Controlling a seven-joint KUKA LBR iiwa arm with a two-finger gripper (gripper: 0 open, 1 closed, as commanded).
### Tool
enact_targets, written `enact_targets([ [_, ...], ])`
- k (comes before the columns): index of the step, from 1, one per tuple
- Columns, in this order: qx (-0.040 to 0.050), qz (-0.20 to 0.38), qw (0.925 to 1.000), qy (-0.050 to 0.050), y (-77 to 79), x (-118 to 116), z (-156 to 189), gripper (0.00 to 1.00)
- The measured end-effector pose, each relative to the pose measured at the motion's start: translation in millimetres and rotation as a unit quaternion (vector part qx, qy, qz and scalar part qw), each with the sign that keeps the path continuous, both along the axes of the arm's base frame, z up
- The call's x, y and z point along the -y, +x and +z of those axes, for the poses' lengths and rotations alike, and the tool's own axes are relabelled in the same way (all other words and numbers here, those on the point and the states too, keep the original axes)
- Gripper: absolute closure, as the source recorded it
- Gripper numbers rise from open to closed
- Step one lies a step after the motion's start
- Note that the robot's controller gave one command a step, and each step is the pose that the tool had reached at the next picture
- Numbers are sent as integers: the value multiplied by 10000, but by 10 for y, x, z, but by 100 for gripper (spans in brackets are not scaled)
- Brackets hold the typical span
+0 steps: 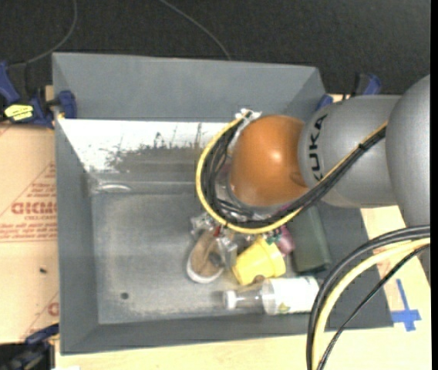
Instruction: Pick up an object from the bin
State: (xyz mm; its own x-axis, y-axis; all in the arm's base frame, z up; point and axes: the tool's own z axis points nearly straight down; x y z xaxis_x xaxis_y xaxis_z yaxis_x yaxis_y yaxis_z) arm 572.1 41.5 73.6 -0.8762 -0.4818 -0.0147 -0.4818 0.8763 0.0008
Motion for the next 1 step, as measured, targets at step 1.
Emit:
enact_targets([
  [1, 6, -3, 10000, 3, -2, -1, 23, 100],
])
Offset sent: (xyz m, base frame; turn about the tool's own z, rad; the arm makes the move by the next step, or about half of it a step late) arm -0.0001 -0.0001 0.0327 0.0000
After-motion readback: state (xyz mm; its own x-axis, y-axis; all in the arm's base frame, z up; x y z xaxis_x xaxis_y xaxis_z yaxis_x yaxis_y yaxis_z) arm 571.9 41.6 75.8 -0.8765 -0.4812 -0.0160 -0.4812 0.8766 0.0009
